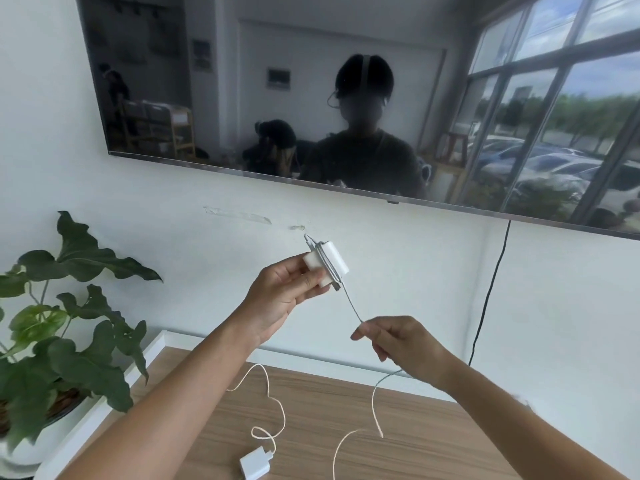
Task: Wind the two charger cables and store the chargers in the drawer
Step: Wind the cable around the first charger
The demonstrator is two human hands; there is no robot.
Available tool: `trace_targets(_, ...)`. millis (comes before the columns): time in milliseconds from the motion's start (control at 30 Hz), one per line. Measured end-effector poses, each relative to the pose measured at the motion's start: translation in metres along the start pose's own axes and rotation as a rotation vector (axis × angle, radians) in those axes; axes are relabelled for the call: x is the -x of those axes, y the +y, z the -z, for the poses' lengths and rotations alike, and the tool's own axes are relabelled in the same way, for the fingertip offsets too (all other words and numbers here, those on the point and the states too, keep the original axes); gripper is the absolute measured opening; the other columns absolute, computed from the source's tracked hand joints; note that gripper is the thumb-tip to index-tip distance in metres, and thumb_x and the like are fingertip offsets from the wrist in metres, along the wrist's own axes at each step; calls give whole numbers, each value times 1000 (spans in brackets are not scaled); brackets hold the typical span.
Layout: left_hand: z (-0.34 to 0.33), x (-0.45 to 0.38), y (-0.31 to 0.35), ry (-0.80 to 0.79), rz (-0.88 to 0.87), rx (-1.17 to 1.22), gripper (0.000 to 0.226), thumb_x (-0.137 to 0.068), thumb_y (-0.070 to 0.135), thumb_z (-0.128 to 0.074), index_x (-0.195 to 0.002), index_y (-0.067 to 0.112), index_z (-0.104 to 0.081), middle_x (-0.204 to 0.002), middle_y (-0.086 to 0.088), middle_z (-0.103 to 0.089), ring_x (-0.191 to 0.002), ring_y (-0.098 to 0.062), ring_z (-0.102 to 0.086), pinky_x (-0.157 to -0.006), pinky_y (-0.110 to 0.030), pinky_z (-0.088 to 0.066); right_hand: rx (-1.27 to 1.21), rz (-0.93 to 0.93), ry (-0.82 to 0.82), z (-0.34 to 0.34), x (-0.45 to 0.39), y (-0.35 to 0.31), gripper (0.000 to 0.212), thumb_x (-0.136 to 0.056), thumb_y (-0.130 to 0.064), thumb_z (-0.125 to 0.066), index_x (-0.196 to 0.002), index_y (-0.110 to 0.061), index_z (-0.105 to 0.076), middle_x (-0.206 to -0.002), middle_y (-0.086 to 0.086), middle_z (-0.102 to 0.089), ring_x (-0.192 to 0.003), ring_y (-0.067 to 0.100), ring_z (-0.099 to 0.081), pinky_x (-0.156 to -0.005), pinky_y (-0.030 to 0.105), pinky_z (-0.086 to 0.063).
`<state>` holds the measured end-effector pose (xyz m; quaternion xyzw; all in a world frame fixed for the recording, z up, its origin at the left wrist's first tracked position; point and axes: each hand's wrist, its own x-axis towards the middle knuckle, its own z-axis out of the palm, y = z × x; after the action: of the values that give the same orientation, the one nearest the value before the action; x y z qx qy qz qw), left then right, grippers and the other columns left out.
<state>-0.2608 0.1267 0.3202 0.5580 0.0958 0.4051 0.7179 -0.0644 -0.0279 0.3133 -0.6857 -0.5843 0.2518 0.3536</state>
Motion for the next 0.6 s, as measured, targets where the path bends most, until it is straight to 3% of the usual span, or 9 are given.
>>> trace_targets(100,13,-1,-4,64,12,-31,18,-89,10,-72,-106,4,-76,-97,-10,-73,-109,-39,-67,-96,-34,-59,95,34,-49,-3,13,-4,25,-101,-44,-56,-98,-33,-79,-57,-8,-47,-59,11,-46,-64,19,-43)
trace_targets(200,23,-2,-12,101,41,-110,16,-95,5,-69,-109,4,-76,-93,-5,-73,-104,-34,-68,-97,-36,-60,188,171,-81,-2,24,-15,32,-104,-41,-54,-95,-17,-73,-61,3,-36,-58,18,-34,-59,24,-39)
trace_targets(300,27,-2,-17,110,56,-196,21,-96,6,-69,-116,4,-76,-95,-8,-74,-96,-25,-70,-101,-41,-58,428,378,-63,2,27,-26,43,-107,-42,-46,-90,-8,-65,-63,4,-45,-60,19,-38,-58,30,-39)
trace_targets(400,25,-5,-19,85,52,-362,21,-96,13,-72,-116,12,-77,-105,-20,-76,-95,-21,-74,-101,-41,-58,657,546,-32,5,25,-35,43,-108,-41,-41,-82,-10,-56,-64,-1,-43,-63,21,-40,-59,37,-42)
trace_targets(533,21,-8,-18,18,53,-573,23,-89,28,-77,-112,26,-77,-104,-11,-78,-89,-17,-71,-97,-54,-54,745,631,12,11,21,-48,35,-107,-33,-46,-76,-16,-47,-64,-6,-38,-61,19,-37,-54,37,-41)
trace_targets(600,19,-8,-17,-29,57,-648,20,-89,30,-76,-109,32,-76,-102,-3,-79,-87,-15,-70,-94,-55,-54,777,646,41,16,16,-51,32,-106,-32,-47,-78,-17,-54,-66,-6,-46,-62,20,-42,-55,39,-44)
